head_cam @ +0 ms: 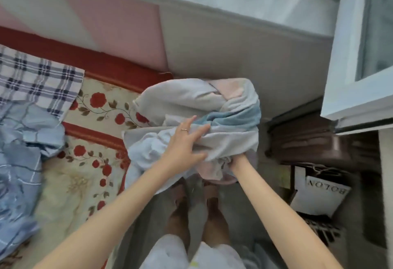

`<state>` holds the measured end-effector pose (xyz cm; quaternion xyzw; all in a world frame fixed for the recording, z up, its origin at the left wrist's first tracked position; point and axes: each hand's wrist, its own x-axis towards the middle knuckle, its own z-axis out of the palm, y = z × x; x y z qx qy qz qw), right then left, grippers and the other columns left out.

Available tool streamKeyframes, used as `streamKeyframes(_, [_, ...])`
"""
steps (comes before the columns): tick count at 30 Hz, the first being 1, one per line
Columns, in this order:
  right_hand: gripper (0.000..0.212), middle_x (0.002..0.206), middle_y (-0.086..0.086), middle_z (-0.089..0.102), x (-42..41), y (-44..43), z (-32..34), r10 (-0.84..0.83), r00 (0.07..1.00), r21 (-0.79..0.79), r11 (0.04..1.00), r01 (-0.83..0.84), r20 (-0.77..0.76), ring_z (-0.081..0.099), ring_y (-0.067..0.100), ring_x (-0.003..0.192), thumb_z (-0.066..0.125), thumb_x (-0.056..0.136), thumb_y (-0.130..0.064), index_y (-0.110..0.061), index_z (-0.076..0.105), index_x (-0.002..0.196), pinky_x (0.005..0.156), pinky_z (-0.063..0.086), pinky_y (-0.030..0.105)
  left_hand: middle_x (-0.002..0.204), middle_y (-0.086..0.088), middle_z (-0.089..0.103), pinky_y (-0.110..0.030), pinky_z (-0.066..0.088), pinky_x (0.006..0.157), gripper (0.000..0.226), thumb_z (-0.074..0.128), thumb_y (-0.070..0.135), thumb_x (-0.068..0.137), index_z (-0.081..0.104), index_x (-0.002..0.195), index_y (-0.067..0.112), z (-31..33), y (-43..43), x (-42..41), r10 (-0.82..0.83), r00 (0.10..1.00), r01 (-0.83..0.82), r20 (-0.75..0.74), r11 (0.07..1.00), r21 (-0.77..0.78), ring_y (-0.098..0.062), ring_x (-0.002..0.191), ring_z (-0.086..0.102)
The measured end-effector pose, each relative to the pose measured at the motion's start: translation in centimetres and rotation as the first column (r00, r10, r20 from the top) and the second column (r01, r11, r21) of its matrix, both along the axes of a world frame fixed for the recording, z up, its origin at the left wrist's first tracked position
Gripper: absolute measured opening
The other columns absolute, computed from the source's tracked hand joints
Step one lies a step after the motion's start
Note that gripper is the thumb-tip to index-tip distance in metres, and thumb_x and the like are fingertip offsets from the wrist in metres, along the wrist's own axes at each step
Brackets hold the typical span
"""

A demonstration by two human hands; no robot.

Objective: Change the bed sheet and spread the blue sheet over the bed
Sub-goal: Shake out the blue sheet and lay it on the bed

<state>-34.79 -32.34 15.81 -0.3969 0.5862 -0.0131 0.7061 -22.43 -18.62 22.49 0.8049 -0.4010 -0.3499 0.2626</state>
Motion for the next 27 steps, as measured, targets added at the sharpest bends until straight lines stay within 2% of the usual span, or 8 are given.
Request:
streamKeyframes(4, [0.044,0.118,0.017,0.051,-3.0,-1.0,-4.7,-0.196,0.939,0.214,0.941,0.261,-0.284,0.045,0.034,0.122,0.034,0.103,-0.031,-0.007,0.037,0.139,0.101,0.036,0.042,0.158,0.004,0.011,-0.052,0.016,0.116,0.072,0.065,0.039,0.085,0.025,0.146,0.044,-5.6,-0.4,-2.4,-0.109,0.991,0.122,-0.074,0.971,0.205,-0.017,0.145,0.008])
streamKeyframes(8, [0.056,0.109,0.022,0.053,-6.0,-1.9,-7.4,-0.136,0.906,0.316,0.908,0.276,-0.401,0.05,0.04,0.095,0.042,0.099,-0.041,-0.005,0.035,0.141,0.093,0.039,0.052,0.159,0.005,-0.013,-0.063,0.0,0.11,0.076,0.063,0.046,0.085,0.02,0.147,0.045,-8.7,-0.1,-5.2,-0.115,0.993,0.121,-0.036,0.934,0.336,-0.023,0.145,-0.015])
streamKeyframes(12, [0.057,0.144,0.018,0.034,-7.6,-1.7,-5.4,-0.306,0.749,-0.289,0.944,0.159,-0.587,0.039,0.036,0.128,0.056,0.09,-0.014,-0.004,0.032,0.14,0.102,0.038,0.043,0.158,0.007,-0.016,-0.064,0.003,0.111,0.072,0.061,0.039,0.088,0.02,0.146,0.046,-10.9,-0.5,-6.3,-0.089,0.987,0.133,-0.135,0.921,0.366,-0.03,0.144,-0.02])
streamKeyframes(14, [0.067,0.144,0.019,0.029,-7.8,-1.5,-3.7,-0.388,0.823,-0.741,0.669,-0.058,-0.415,0.033,0.036,0.13,0.061,0.081,-0.002,-0.007,0.031,0.14,0.108,0.031,0.046,0.159,0.006,-0.015,-0.063,0.005,0.112,0.069,0.056,0.033,0.091,0.018,0.148,0.044,-12.0,-1.7,-7.1,-0.149,0.973,0.206,-0.179,0.907,0.368,-0.032,0.143,-0.02])
streamKeyframes(16, [0.072,0.148,0.016,0.026,-8.3,0.3,-3.0,0.117,0.877,-0.808,0.349,-0.475,-0.465,0.026,0.032,0.138,0.06,0.081,-0.003,-0.016,0.027,0.144,0.112,0.026,0.042,0.159,0.002,-0.013,-0.064,0.007,0.112,0.065,0.051,0.028,0.093,0.019,0.149,0.04,-13.1,-2.9,-7.9,-0.24,0.96,0.278,-0.148,0.892,0.358,-0.032,0.144,-0.018])
streamKeyframes(19, [0.091,0.159,0.01,0.01,-9.2,0.5,-6.4,0.446,0.339,-0.458,-0.192,-0.868,-0.828,0.015,0.039,0.144,0.063,0.081,-0.014,-0.033,0.008,0.151,0.108,0.026,0.056,0.16,-0.003,-0.008,-0.064,0.012,0.11,0.06,0.043,0.015,0.093,0.027,0.148,0.033,-15.1,-4.6,-8.6,-0.393,0.915,0.401,-0.09,0.865,0.303,-0.033,0.145,-0.011])
streamKeyframes(22, [0.099,0.149,0.001,-0.035,-9.8,-1.3,-10.3,0.484,-0.149,-0.001,-0.296,-0.955,-0.862,-0.011,0.035,0.145,0.058,0.09,-0.022,-0.033,-0.027,0.14,0.113,0.011,0.062,0.16,-0.003,0.002,-0.05,0.012,0.116,0.057,0.043,0.006,0.094,0.034,0.146,0.027,-17.4,-4.5,-8.2,-0.404,0.899,0.437,-0.172,0.861,0.26,-0.027,0.147,-0.005])
streamKeyframes(27, [0.077,0.158,-0.002,-0.019,-5.6,-3.5,-11.8,0.595,-0.277,0.156,-0.247,-0.956,-0.754,-0.013,0.033,0.145,0.043,0.098,-0.021,-0.031,-0.014,0.149,0.112,0.006,0.063,0.14,-0.004,0.052,-0.021,0.028,0.11,0.048,0.043,-0.011,0.085,0.065,0.121,0.012,-16.3,-1.5,-7.0,0.102,0.957,-0.082,-0.271,0.993,0.086,-0.016,0.134,0.041])
